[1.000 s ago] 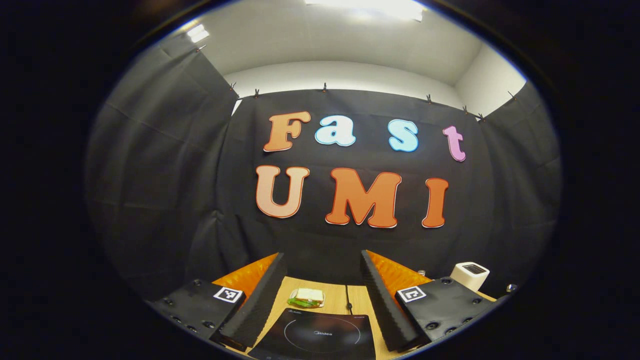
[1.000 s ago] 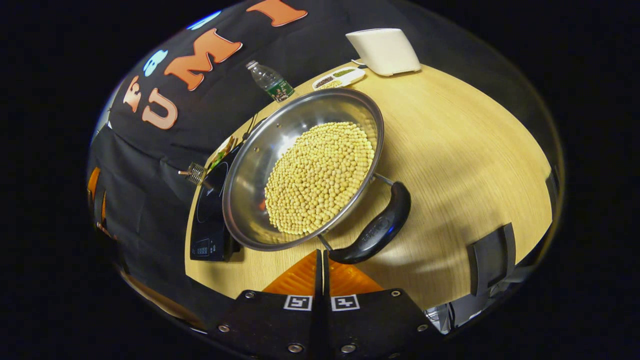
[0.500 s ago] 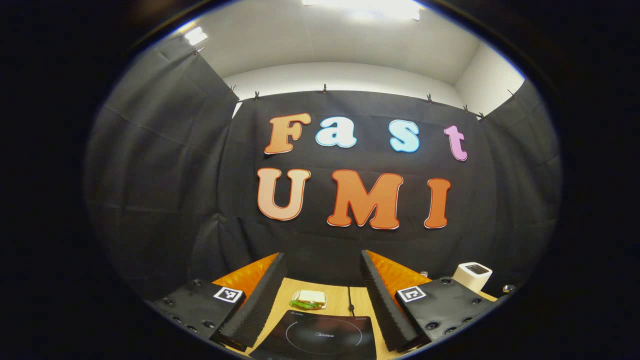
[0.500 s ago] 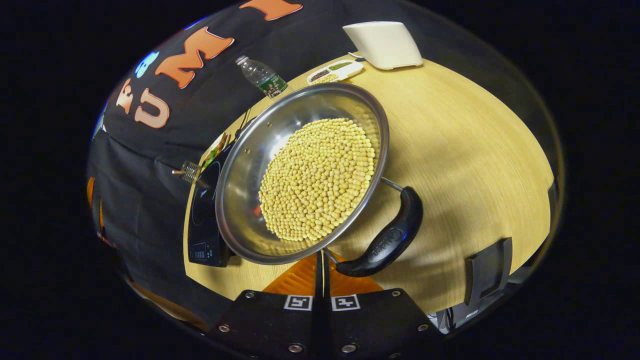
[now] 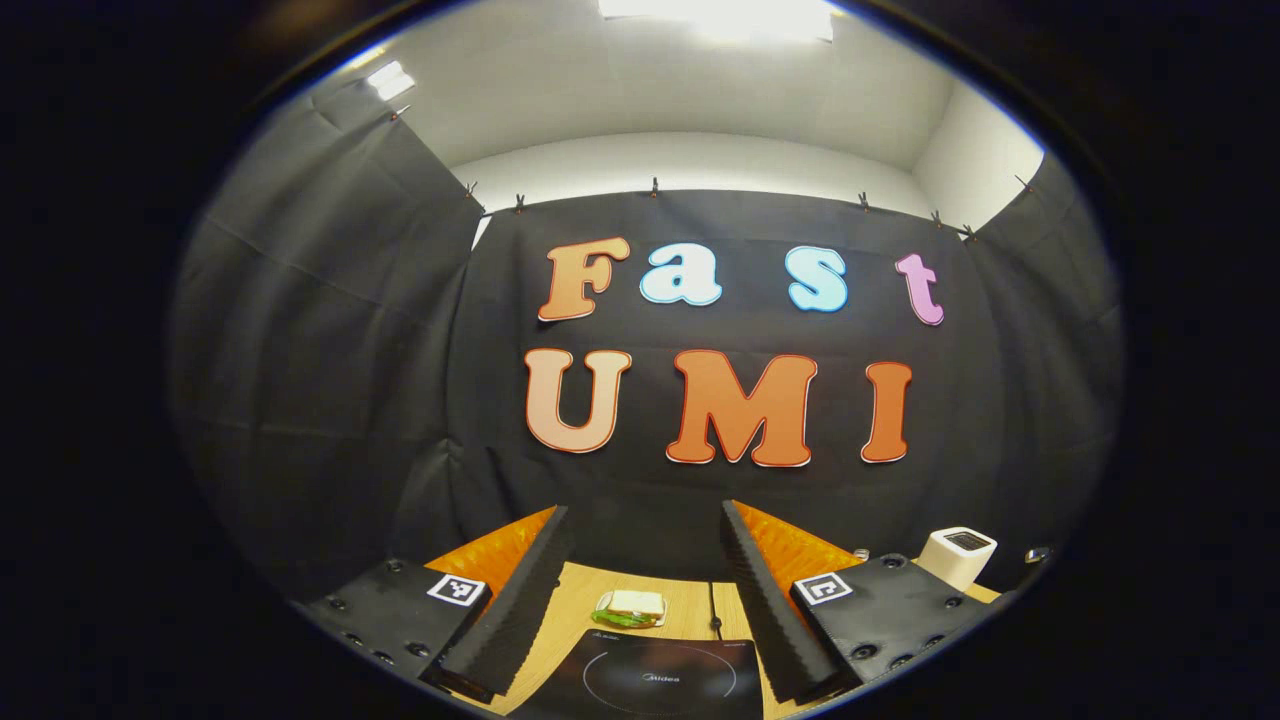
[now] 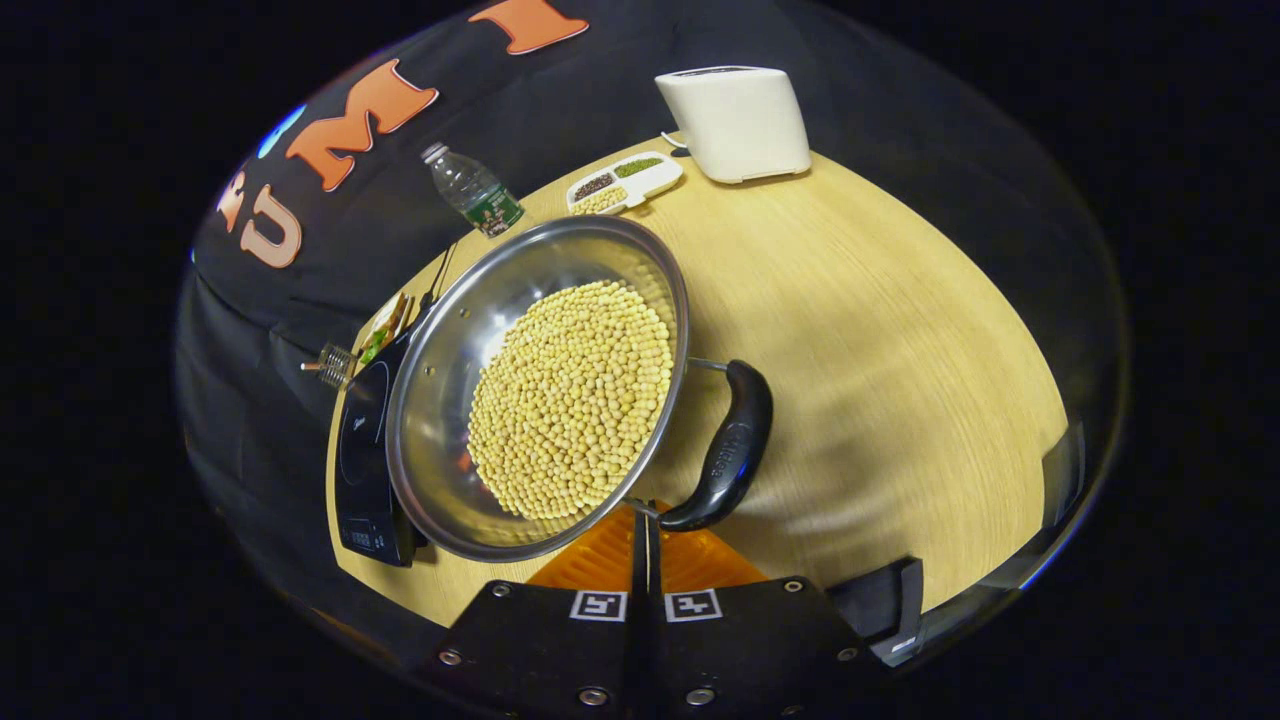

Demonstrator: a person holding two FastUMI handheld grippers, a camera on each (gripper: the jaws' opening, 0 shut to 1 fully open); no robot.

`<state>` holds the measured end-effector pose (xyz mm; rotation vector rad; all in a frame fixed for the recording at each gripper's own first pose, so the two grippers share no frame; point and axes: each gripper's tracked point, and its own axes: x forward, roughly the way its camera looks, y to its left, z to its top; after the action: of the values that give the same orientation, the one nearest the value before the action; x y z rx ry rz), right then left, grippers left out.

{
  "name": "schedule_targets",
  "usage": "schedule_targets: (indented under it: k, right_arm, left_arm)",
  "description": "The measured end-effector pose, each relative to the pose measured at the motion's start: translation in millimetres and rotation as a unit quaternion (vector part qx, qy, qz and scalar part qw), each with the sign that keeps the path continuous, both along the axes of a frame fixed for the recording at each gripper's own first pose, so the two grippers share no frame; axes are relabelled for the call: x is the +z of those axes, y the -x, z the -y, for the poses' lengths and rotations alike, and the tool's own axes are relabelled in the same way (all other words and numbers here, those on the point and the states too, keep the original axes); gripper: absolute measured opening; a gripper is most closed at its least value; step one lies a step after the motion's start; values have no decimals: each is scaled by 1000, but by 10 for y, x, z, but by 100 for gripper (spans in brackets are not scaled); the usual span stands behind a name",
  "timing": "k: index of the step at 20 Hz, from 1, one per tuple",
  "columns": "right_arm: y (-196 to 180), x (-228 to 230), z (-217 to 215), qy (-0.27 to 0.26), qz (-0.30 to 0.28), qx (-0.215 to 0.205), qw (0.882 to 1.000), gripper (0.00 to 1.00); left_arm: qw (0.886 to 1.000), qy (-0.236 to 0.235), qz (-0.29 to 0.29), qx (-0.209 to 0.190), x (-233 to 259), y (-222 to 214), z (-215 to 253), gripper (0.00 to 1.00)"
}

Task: First push the handle of the pot to place it horizontally, then grasp the pot with both hands and set it on the induction cooktop.

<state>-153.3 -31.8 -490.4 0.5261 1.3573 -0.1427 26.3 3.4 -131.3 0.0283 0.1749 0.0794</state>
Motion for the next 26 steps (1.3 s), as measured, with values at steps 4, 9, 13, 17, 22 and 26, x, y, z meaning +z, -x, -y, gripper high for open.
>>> schedule_targets:
  k: [4,9,13,17,22,26]
  right_arm:
    - [-125,-41,122,9,-1,0,1000,0]
    - [-304,-93,301,29,-1,-10,1000,0]
    - [-477,-120,416,55,-4,-10,998,0]
    - [-666,-140,523,89,-6,-2,996,0]
    - [-881,-214,627,107,-10,-4,994,0]
    - [-1037,-278,682,121,-10,-10,992,0]
  left_arm:
    - [1000,4,-2,-1,-26,-11,1,96]
    - [1000,6,-11,-4,-89,-4,2,96]
    - [1000,7,-12,-3,-109,-9,-21,96]
    - [999,21,-30,-28,-187,30,67,96]
    - [998,27,-47,-42,-294,23,116,96]
    - [994,50,-79,-57,-528,66,198,97]
